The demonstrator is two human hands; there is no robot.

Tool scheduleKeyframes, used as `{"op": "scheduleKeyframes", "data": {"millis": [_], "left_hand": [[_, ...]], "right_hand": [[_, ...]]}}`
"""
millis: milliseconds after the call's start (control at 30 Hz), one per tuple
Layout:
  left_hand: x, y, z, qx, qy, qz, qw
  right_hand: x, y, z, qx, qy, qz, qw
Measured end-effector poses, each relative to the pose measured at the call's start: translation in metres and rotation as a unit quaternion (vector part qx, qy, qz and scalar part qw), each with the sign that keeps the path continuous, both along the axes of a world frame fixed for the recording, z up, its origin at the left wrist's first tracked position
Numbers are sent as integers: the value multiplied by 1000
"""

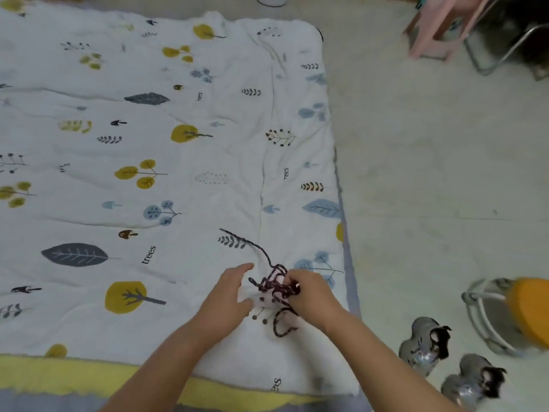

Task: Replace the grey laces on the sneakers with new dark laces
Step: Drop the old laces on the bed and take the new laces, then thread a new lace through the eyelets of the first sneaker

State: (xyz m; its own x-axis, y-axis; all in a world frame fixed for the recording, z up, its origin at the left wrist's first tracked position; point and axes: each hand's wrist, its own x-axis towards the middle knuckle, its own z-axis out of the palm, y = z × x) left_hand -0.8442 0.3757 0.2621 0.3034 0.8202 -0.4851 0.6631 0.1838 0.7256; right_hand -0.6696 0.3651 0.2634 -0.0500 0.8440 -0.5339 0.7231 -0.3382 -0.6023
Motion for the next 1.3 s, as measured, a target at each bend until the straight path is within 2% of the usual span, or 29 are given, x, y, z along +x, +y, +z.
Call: {"op": "scheduleKeyframes", "data": {"millis": [100,167,400,567,900,1033,1300], "left_hand": [[46,5,49,10,-79,-87,993],[77,8,80,10,-106,-98,989],[177,-9,164,-70,-249,-24,966],[250,-33,204,-135,-332,34,933],[420,-103,235,-185,-387,68,900],[471,-116,237,-227,-425,73,873],[539,-87,243,-142,-374,51,915]], "right_hand": [[29,-6,64,45,55,-63,995],[51,-14,101,72,95,-108,987],[146,-66,184,162,181,-322,915],[221,-112,206,173,228,-384,878],[382,-202,233,170,198,-416,871],[429,-225,239,179,185,-438,861],[483,-219,238,172,205,-510,817]]}}
